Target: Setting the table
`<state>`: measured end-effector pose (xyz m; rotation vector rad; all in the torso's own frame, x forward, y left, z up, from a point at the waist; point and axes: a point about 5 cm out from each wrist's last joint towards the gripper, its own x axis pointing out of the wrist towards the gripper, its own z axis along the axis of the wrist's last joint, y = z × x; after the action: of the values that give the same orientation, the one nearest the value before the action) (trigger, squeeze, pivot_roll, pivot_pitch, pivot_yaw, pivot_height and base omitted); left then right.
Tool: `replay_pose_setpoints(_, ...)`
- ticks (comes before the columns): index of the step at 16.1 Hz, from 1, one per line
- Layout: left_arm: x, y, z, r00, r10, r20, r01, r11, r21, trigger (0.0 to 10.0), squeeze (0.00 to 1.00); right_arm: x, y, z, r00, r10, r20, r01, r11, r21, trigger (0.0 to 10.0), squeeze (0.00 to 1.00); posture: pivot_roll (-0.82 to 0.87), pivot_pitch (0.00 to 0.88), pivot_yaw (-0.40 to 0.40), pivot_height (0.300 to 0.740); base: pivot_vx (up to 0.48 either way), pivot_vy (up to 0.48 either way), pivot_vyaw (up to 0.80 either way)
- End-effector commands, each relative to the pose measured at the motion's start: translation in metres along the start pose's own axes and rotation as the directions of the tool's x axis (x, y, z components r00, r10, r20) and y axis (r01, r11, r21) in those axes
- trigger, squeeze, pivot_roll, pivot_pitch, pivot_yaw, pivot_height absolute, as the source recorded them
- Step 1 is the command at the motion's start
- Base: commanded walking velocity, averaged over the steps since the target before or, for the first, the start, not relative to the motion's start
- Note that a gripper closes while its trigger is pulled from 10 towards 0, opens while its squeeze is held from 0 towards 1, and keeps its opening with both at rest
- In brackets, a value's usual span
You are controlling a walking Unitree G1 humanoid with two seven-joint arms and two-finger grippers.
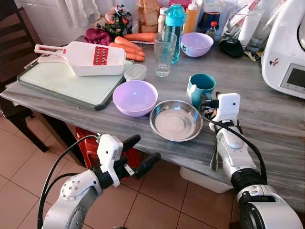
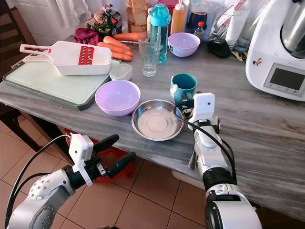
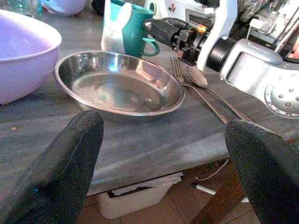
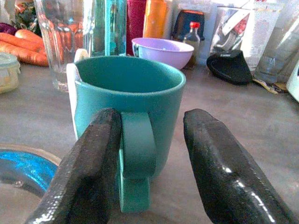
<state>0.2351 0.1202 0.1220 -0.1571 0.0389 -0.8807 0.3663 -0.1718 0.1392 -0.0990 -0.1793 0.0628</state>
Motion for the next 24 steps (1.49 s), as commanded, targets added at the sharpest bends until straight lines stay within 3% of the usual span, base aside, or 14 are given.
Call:
replay_pose_setpoints(1,0.001,0.003,0.000,1.000,-0.002,0.006,0.002,1.000,-0.002,10.0,0.00,0.004,-0.002,0.012,0.998,-0.014,0.057,0.014,1.000,0.001,10.0,1.00,0.11,0.077,-0.006,0.740,0.000,0.000,0.00)
replay_pose_setpoints(5,0.005,0.003,0.001,0.999,0.006,0.031,-0.006,1.000,-0.012,10.0,0.00,0.001,-0.002,0.022,0.992,-0.032,0.120,0.032,0.999,0.001,10.0,1.00,0.11,0.067,-0.010,0.740,0.000,0.000,0.00)
replay_pose_setpoints(8,0.005,0.004,0.002,0.998,0.027,0.051,-0.025,0.999,-0.027,10.0,0.00,-0.011,-0.003,0.031,0.982,-0.013,0.190,0.024,0.998,-0.057,10.0,1.00,0.10,0.066,-0.011,0.740,0.000,0.000,0.00)
replay_pose_setpoints(11,0.007,0.006,0.002,0.997,0.047,0.064,-0.045,0.998,-0.039,10.0,0.00,-0.034,-0.005,0.036,0.977,-0.017,0.214,0.032,0.997,-0.067,10.0,1.00,0.10,0.069,-0.010,0.740,0.000,0.000,0.00)
replay_pose_setpoints(13,0.008,0.013,0.005,0.989,0.118,0.090,-0.114,0.992,-0.049,10.0,0.00,-0.058,-0.001,0.037,0.977,-0.012,0.212,0.029,0.997,-0.074,10.0,1.00,0.08,0.070,-0.004,0.740,0.000,0.000,0.00)
replay_pose_setpoints(16,0.005,0.028,0.002,0.963,0.250,0.104,-0.241,0.966,-0.092,10.0,0.00,-0.079,0.012,0.035,0.983,0.003,0.183,0.011,0.997,-0.076,10.0,1.00,0.07,0.069,0.001,0.740,0.000,0.000,0.00)
replay_pose_setpoints(17,0.003,0.033,0.001,0.950,0.293,0.108,-0.282,0.954,-0.101,10.0,0.00,-0.085,0.015,0.035,0.986,0.003,0.170,0.011,0.997,-0.081,10.0,0.85,0.07,0.069,0.001,0.740,0.000,0.000,0.00)
replay_pose_setpoints(18,0.000,0.043,0.004,0.918,0.372,0.135,-0.362,0.928,-0.090,10.0,0.00,-0.091,0.021,0.037,0.986,0.022,0.167,-0.007,0.996,-0.091,10.0,0.00,0.06,0.064,0.005,0.740,0.000,0.000,0.00)
replay_pose_setpoints(20,-0.004,0.054,0.019,0.860,0.466,0.208,-0.460,0.884,-0.082,10.0,0.00,-0.097,0.023,0.041,0.985,0.033,0.170,-0.013,0.993,-0.116,10.0,0.00,0.07,0.062,0.004,0.740,0.000,0.000,0.00)
replay_pose_setpoints(24,-0.010,0.063,0.021,0.809,0.541,0.229,-0.545,0.837,-0.049,10.0,0.00,-0.102,0.028,0.040,0.986,0.083,0.143,-0.058,0.984,-0.168,10.0,0.00,0.07,0.049,-0.010,0.740,0.000,0.000,0.60)
